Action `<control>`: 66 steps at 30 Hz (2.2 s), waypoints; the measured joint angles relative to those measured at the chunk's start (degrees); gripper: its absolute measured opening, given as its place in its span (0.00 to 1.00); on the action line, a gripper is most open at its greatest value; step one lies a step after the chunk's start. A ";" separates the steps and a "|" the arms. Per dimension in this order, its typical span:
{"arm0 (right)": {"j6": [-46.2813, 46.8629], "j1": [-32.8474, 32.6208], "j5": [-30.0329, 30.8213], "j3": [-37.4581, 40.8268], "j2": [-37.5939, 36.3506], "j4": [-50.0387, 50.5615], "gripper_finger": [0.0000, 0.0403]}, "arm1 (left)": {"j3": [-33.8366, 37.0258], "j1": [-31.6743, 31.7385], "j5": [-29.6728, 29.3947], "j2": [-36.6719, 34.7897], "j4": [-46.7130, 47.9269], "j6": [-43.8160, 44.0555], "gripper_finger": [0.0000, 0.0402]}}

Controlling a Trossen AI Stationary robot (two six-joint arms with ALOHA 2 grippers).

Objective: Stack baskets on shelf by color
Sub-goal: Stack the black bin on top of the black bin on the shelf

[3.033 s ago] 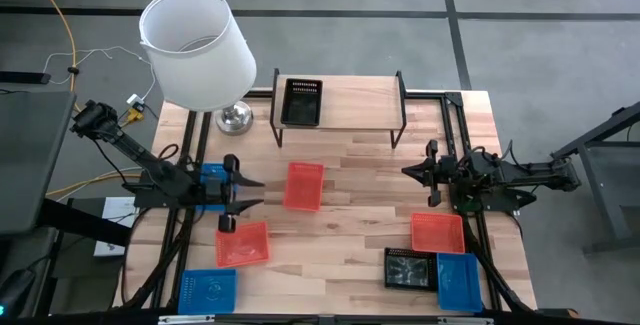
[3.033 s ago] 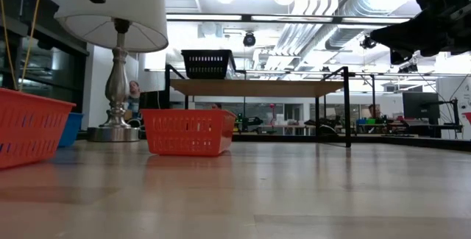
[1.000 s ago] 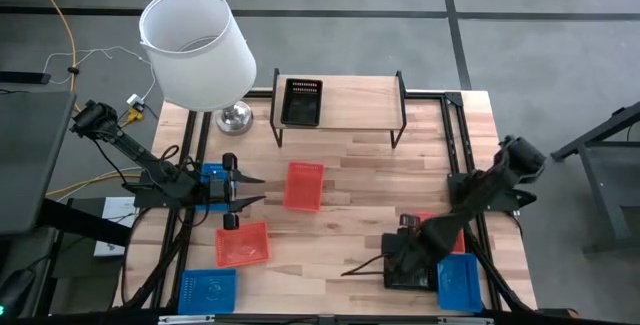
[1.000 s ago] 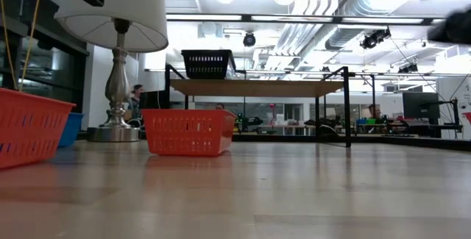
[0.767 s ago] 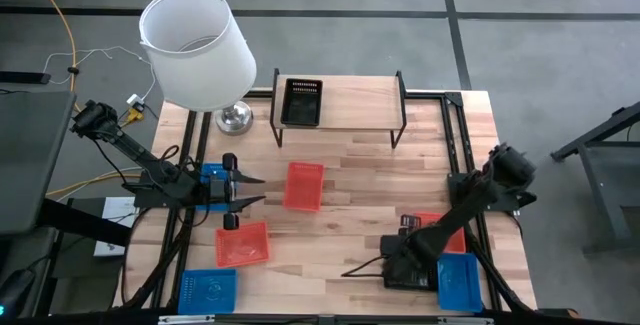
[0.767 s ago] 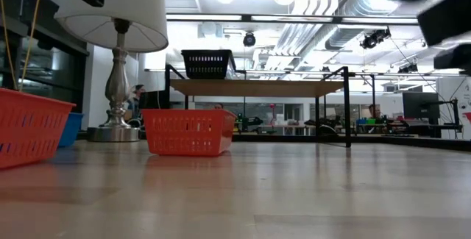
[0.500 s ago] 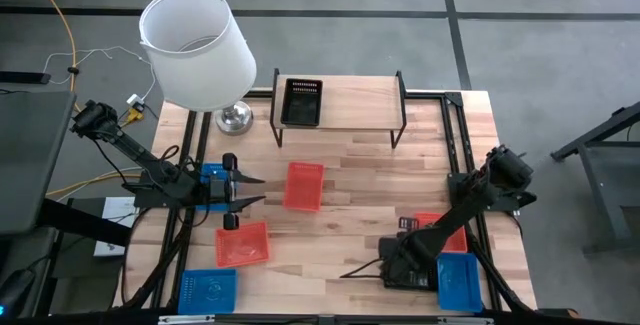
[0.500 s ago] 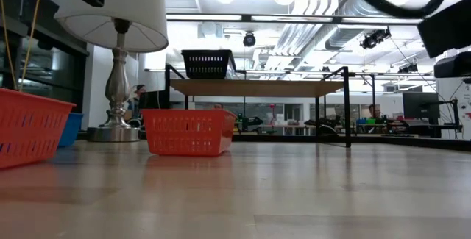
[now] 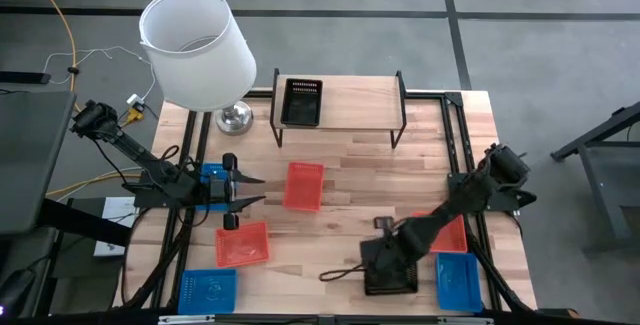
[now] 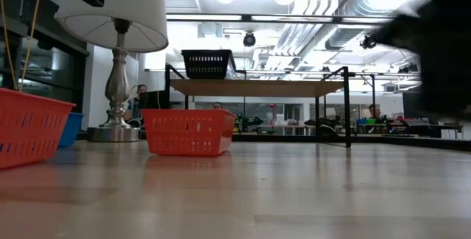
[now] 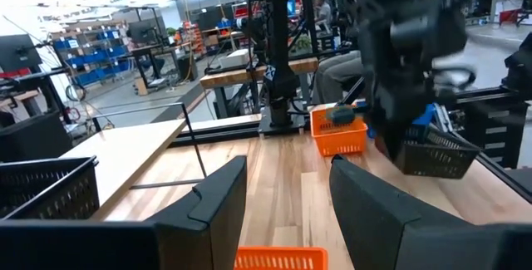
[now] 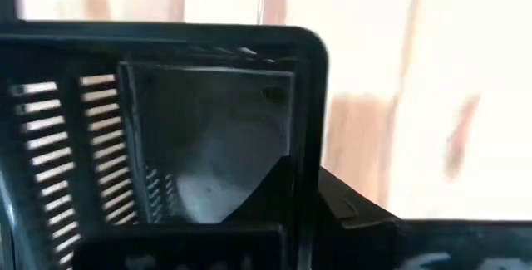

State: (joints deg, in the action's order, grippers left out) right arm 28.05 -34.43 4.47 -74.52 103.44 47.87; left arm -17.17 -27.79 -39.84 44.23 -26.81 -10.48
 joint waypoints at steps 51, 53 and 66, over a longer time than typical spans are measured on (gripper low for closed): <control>16.17 49.83 16.49 -16.79 -1.68 -32.25 0.00 | 0.00 0.00 0.20 0.02 0.50 1.29 0.40; 16.53 49.83 16.69 -17.25 -1.36 -32.37 0.00 | 0.00 0.00 0.20 0.01 0.50 1.31 0.40; 16.50 49.83 17.01 -17.42 -1.38 -32.64 0.00 | 0.00 0.00 0.20 0.02 0.44 1.49 0.40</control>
State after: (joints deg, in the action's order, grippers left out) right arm 44.56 15.40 21.48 -91.94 102.06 15.22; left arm -17.17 -27.79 -39.64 44.25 -26.37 -8.99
